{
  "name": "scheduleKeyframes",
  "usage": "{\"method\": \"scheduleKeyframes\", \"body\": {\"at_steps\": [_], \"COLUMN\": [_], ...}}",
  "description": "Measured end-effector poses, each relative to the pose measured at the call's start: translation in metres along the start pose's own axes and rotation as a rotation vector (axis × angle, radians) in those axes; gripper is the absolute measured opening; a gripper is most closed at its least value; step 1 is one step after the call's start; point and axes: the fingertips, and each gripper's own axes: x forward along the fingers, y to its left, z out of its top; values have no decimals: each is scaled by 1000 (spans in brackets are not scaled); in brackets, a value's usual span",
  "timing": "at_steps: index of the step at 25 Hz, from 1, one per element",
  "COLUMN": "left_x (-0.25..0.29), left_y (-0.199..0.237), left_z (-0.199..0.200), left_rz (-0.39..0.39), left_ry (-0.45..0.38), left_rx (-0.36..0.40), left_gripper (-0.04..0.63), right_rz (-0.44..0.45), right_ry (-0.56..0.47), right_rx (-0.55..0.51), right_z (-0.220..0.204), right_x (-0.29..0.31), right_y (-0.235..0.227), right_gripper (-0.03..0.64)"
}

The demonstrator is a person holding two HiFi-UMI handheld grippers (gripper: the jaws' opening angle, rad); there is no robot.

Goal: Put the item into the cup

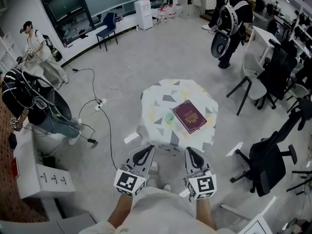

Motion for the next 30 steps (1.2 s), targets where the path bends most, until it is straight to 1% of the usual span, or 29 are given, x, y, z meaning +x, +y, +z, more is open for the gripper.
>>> {"method": "scheduleKeyframes", "body": {"at_steps": [3, 8, 14, 23, 30], "left_x": [8, 20, 42, 84, 115], "left_y": [4, 16, 39, 82, 120], "left_z": [6, 3, 2, 7, 12], "left_rz": [-7, -9, -22, -77, -121], "left_ry": [-14, -24, -25, -21, -30], "left_rx": [3, -11, -25, -26, -41], "left_gripper": [9, 9, 9, 11, 11], "right_rz": [-5, -10, -26, -79, -125], "right_ry": [0, 3, 15, 28, 45], "right_rx": [-9, -21, -26, -25, -21], "right_z": [2, 4, 6, 11, 12], "right_x": [7, 22, 50, 100, 139], "right_y": [-5, -11, -20, -35, -43], "right_gripper": [7, 7, 7, 6, 8]}}
